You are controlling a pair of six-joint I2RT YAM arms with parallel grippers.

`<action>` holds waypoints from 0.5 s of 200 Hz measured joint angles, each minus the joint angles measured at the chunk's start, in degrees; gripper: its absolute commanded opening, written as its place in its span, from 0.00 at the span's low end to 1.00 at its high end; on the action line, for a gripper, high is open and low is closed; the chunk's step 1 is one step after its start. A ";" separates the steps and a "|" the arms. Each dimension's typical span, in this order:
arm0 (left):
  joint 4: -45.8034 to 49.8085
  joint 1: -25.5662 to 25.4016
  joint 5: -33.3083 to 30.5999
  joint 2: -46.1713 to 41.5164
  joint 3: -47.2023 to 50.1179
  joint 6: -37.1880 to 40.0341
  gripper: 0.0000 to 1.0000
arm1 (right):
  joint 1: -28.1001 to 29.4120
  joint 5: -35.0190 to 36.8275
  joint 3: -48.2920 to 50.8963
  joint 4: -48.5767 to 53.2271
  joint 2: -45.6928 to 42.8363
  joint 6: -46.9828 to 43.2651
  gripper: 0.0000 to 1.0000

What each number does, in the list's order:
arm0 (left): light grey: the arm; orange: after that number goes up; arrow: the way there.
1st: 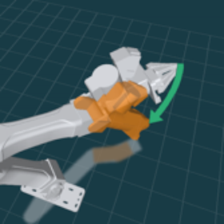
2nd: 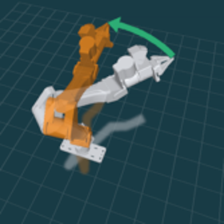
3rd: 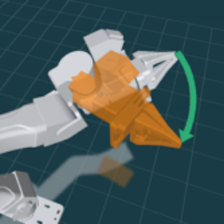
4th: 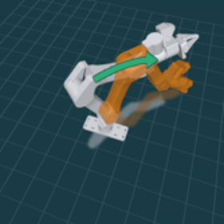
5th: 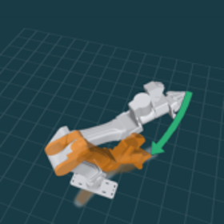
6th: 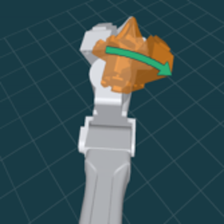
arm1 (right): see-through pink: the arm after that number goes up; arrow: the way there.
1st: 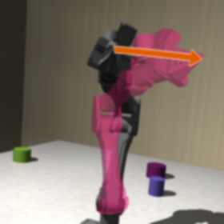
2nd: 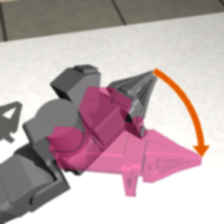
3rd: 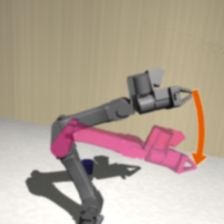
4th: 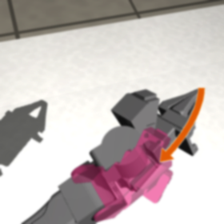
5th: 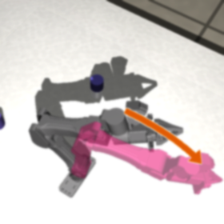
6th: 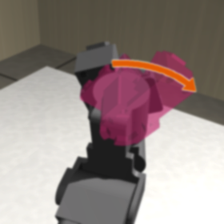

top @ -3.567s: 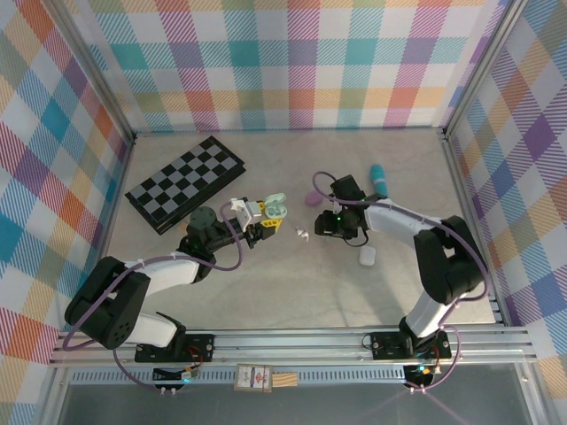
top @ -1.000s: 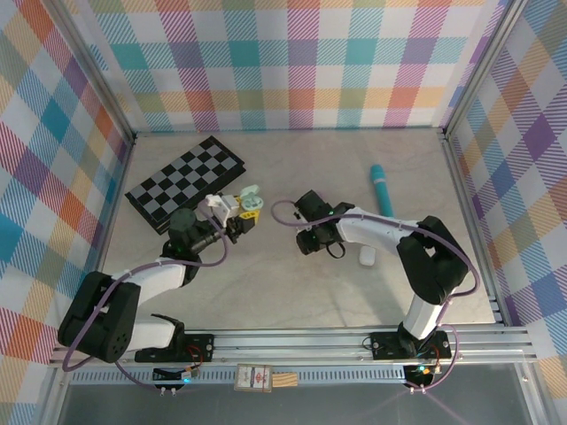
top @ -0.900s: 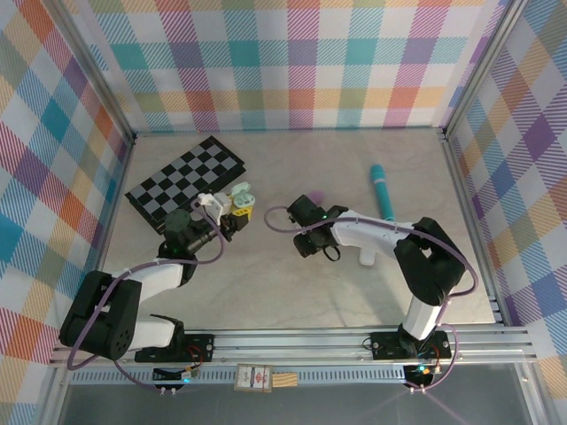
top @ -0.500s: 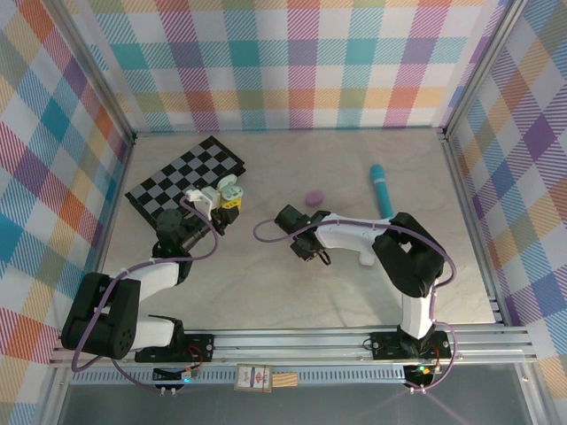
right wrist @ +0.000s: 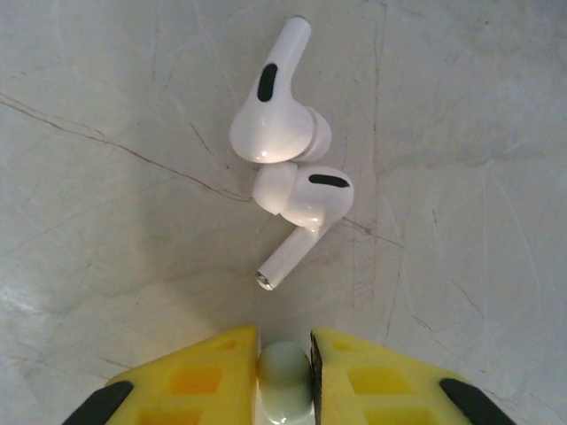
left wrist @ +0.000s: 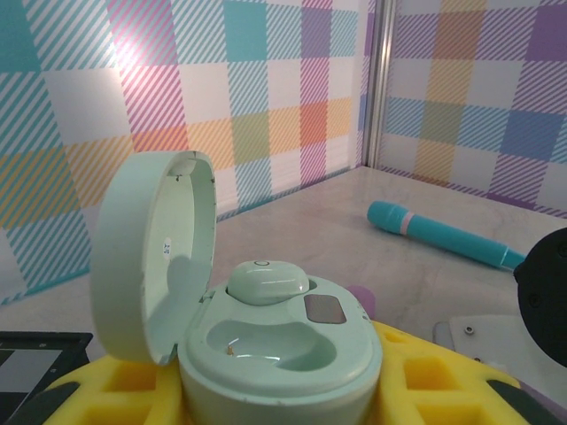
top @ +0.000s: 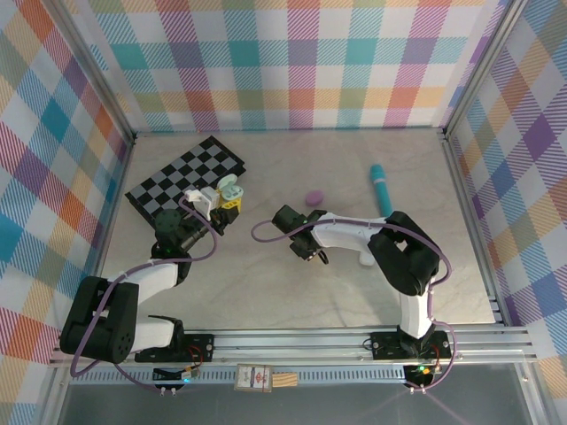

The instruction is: Insert wireless bluetooth earbuds into charging case

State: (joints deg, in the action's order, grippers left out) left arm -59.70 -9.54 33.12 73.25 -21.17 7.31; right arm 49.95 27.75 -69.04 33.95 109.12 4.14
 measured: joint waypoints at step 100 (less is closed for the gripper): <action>1.05 -1.29 3.45 -0.63 -0.11 0.17 0.33 | -2.89 -4.74 2.19 0.15 -7.45 3.41 0.17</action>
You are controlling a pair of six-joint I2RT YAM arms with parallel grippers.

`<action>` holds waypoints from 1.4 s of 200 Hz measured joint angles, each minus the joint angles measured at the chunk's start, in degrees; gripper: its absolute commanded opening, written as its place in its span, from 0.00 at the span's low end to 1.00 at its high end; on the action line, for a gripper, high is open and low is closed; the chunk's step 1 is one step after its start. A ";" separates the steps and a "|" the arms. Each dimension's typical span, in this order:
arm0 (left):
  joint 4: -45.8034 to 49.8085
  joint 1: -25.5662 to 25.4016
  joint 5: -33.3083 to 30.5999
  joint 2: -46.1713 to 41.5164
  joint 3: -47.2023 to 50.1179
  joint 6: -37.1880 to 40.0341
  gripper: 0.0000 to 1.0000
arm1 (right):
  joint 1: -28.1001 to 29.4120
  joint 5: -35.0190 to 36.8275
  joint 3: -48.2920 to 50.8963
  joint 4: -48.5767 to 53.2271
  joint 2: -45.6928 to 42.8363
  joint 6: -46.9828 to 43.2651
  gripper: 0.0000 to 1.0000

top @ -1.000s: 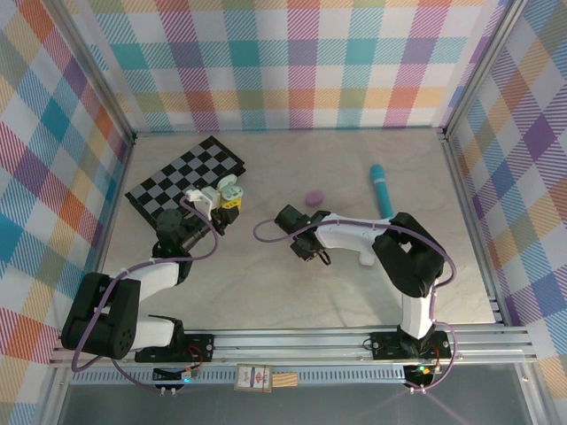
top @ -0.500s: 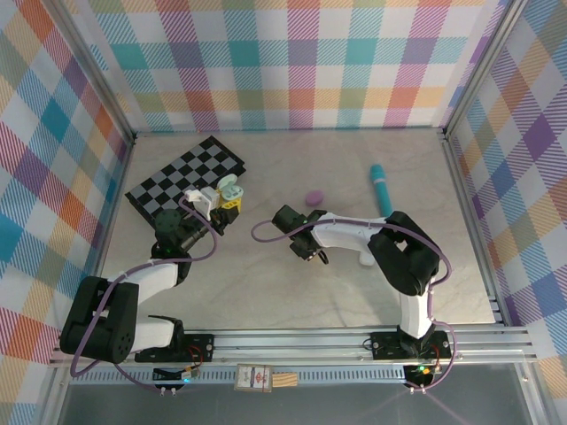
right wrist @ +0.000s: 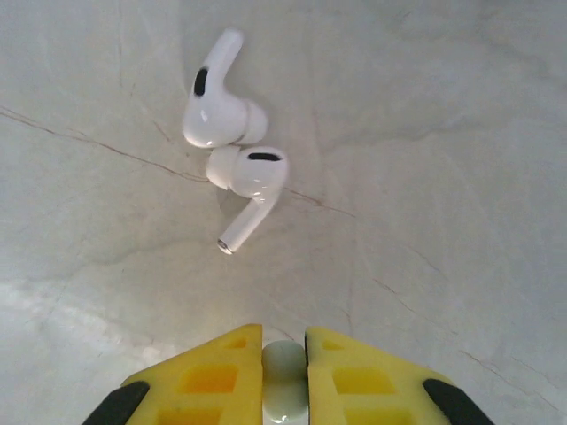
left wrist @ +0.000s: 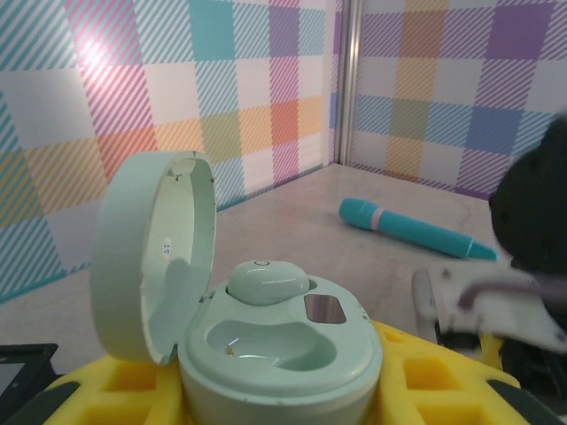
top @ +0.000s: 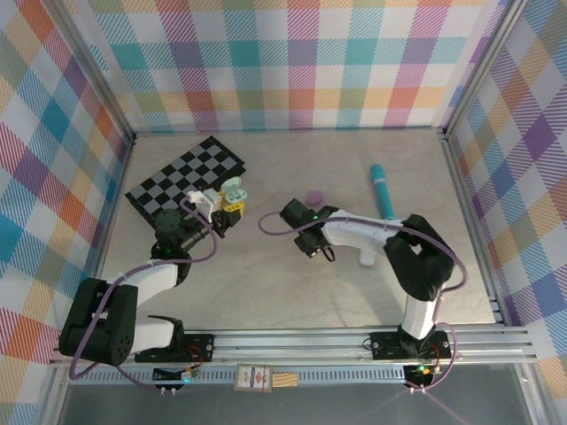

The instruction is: Insert wireless bluetooth earbuds into charging case

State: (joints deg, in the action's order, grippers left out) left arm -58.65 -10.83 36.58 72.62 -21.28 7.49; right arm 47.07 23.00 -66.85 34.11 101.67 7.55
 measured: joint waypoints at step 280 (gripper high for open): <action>-1.25 -22.95 -4.37 10.45 -9.75 6.10 0.33 | -11.23 -51.78 1.38 -25.03 -22.91 23.56 0.18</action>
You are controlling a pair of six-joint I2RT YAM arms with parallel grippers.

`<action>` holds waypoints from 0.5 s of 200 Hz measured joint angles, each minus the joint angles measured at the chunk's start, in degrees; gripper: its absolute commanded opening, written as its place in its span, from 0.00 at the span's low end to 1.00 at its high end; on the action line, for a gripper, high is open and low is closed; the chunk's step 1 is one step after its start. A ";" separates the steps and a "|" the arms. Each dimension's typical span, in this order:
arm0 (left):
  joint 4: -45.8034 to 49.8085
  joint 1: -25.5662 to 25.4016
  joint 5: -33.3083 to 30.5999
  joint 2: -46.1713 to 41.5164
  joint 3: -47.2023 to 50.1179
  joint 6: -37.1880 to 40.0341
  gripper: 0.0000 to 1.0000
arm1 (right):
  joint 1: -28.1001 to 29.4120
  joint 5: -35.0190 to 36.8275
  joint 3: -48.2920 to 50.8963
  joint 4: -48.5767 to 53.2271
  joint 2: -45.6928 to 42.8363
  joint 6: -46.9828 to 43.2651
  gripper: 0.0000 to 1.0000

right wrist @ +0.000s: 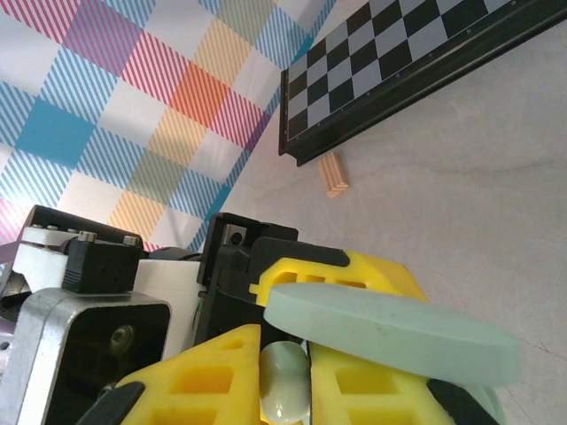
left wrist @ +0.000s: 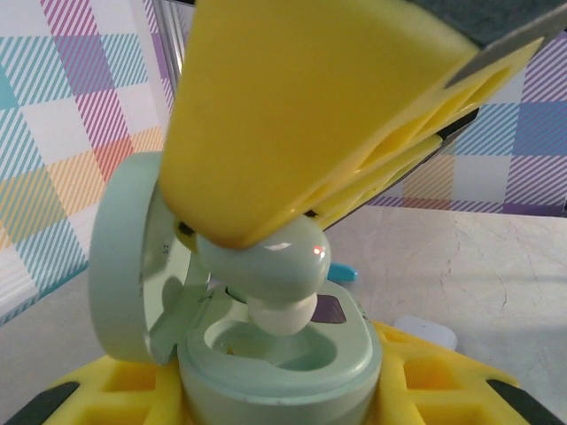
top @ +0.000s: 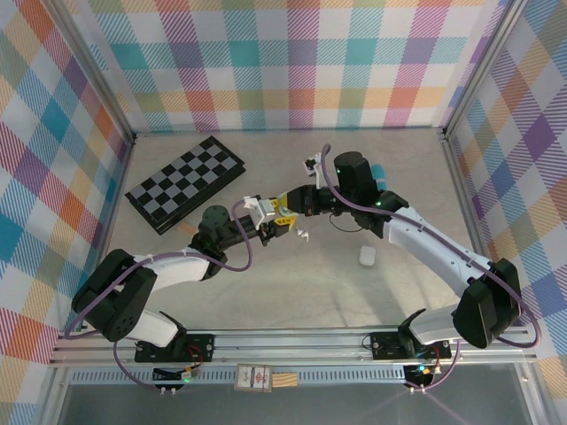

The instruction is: Insert wireless bluetooth earbuds into charging case

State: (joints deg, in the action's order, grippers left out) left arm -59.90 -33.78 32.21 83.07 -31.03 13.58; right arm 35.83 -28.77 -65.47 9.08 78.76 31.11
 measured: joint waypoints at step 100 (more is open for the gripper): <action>-0.44 -0.33 -0.46 0.70 -0.70 -0.55 0.33 | 0.00 1.33 0.68 -0.02 0.09 0.17 0.18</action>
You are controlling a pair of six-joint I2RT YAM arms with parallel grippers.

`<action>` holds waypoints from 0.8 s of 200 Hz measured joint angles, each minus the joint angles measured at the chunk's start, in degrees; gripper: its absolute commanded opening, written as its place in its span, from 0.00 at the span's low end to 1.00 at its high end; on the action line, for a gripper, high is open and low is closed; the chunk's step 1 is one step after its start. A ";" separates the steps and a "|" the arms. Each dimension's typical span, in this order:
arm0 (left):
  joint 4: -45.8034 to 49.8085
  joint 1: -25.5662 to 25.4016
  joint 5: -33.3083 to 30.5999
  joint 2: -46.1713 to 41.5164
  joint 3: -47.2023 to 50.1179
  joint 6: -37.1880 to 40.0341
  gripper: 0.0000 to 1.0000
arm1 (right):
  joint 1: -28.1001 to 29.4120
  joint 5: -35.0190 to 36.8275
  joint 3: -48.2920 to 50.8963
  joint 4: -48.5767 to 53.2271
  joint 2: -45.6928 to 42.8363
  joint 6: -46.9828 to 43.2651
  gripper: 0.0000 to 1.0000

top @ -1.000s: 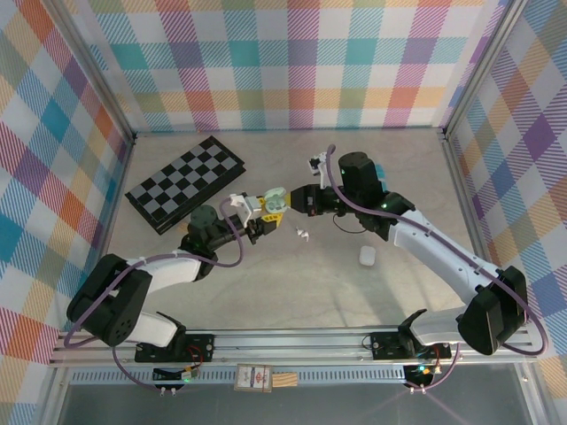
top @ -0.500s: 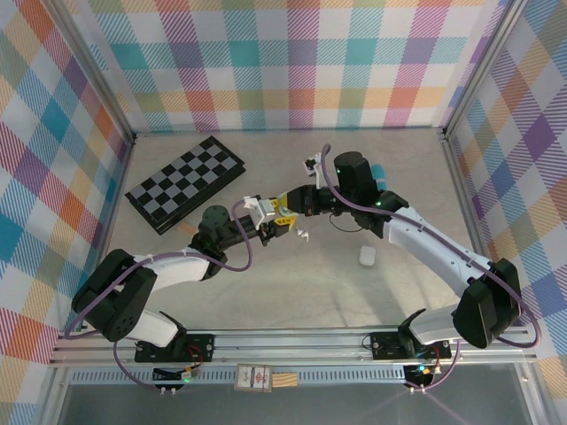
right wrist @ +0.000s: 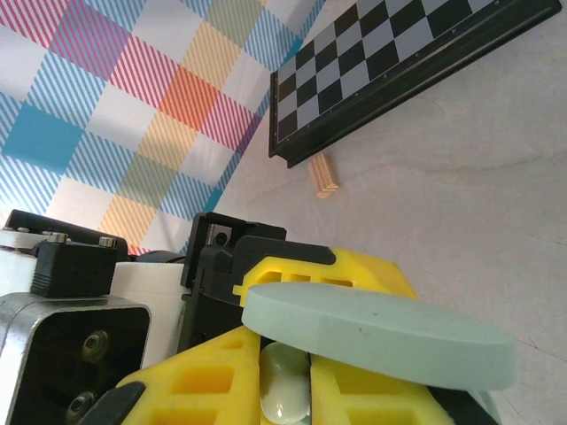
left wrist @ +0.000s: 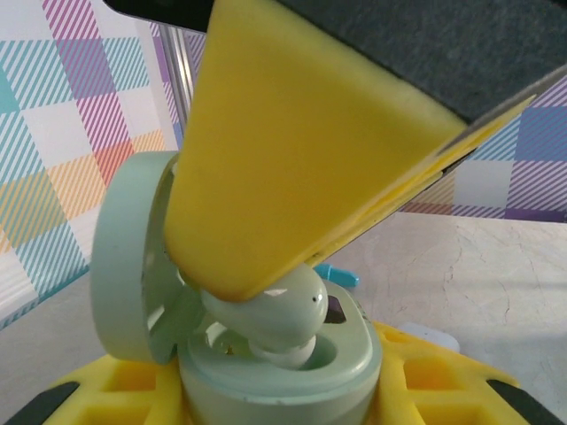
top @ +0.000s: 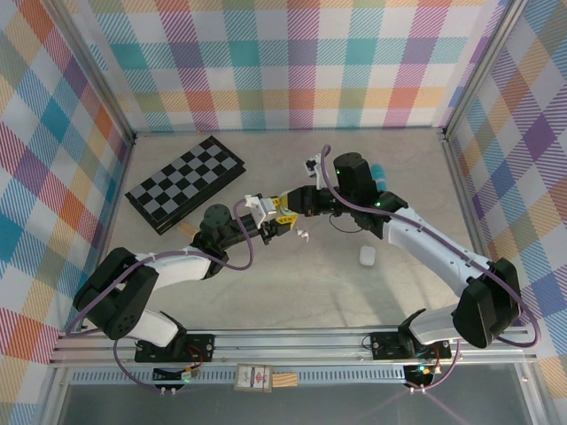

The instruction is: Insert wireless bluetooth earbuds into charging case

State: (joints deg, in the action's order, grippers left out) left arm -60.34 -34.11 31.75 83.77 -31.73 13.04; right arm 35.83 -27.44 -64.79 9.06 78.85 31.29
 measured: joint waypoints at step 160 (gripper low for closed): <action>-1.29 -0.22 -2.49 1.79 -0.39 -1.64 0.33 | 0.17 2.78 0.35 1.25 -0.70 -0.66 0.45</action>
State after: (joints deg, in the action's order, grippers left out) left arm -61.63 -34.33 29.26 85.56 -32.12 11.40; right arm 36.01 -24.67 -64.45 10.31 78.15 30.63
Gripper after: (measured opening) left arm 0.361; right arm 0.398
